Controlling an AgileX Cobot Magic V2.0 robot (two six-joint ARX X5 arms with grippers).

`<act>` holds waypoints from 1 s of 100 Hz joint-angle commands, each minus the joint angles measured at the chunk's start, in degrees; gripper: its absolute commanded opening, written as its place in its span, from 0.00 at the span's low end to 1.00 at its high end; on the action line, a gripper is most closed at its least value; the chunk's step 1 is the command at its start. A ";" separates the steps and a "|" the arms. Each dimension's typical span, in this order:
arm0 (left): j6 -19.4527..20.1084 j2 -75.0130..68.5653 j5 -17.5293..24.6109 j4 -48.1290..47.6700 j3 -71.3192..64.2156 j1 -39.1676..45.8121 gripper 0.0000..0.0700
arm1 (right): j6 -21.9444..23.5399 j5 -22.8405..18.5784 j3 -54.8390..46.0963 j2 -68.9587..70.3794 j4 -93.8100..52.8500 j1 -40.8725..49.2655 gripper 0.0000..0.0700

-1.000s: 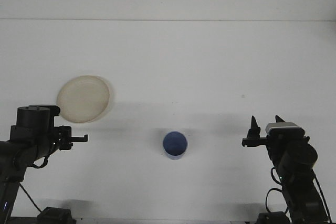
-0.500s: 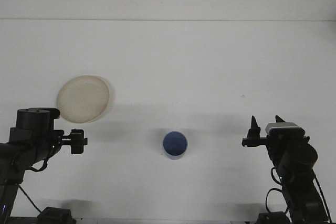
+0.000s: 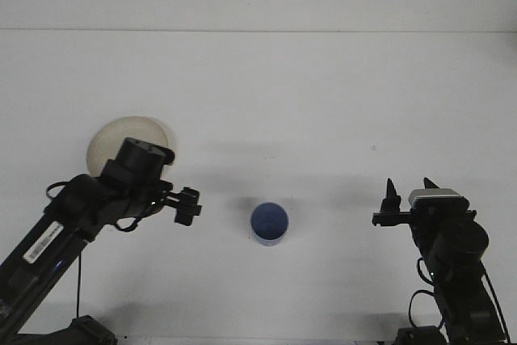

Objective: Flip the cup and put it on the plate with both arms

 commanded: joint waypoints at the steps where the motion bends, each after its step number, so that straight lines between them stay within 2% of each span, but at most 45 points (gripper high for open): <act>1: -2.21 3.91 1.44 1.25 3.41 -3.10 0.72 | -0.46 -0.02 0.52 0.17 0.52 0.15 0.71; 33: -2.45 20.61 1.57 0.31 16.04 -13.38 0.72 | -0.48 -0.02 0.52 0.17 0.52 0.15 0.71; 80: -2.34 35.26 1.57 -0.68 16.50 -17.88 0.70 | -0.46 -0.02 0.52 0.17 0.52 0.15 0.71; 85: -1.88 36.04 1.57 -0.68 16.50 -17.99 0.60 | -0.46 -0.02 0.52 0.17 0.52 0.15 0.71; 95: -1.75 36.70 1.57 -0.44 16.50 -18.29 0.18 | -0.48 -0.02 0.52 0.17 0.52 0.15 0.71; 100: -1.75 36.70 1.57 -0.07 16.50 -18.36 0.05 | -0.48 -0.02 0.52 0.17 0.52 0.15 0.71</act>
